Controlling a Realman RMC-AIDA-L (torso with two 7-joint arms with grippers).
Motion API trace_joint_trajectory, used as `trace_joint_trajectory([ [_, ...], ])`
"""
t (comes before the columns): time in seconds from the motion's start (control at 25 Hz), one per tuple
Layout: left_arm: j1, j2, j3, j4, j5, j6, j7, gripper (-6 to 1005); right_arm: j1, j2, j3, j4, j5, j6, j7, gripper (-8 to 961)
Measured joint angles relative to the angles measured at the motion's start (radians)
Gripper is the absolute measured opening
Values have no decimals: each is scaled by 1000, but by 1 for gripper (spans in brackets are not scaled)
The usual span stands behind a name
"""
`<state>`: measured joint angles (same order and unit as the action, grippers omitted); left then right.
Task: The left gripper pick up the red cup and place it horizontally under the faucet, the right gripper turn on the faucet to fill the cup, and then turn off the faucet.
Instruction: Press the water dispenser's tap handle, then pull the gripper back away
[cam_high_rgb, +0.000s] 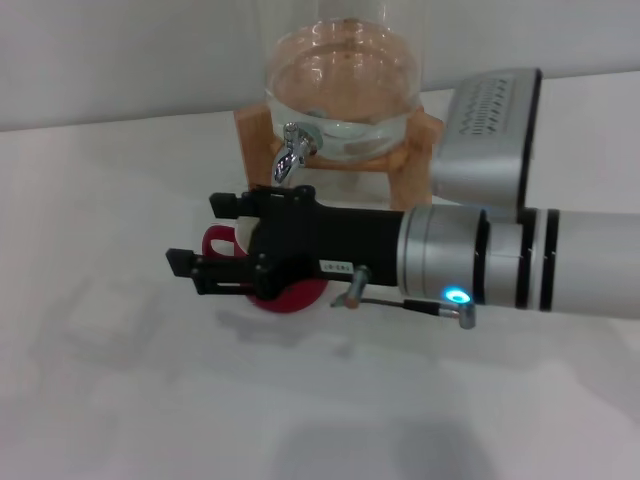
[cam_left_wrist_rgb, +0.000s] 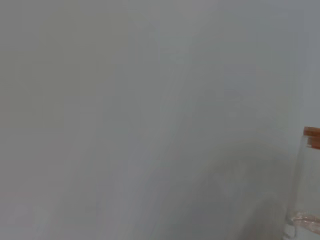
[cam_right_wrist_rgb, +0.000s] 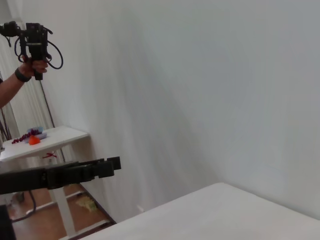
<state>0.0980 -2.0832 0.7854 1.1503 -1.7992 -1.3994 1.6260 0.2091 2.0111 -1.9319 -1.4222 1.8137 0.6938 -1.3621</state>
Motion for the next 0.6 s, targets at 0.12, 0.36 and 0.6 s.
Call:
trace_joint_trajectory([
  [0.12,0,0,0,0,0,1,0,835,15,0,-16,5,-2,-37,0,778],
  [0.36,0,1,-2,0,0,5,0,835,17,0,-23,8,0,-110,7,778],
  [0.6,-4,2,-8,0,13,8,0,835,-6,-2,-38,-6,2,-164,10,778],
])
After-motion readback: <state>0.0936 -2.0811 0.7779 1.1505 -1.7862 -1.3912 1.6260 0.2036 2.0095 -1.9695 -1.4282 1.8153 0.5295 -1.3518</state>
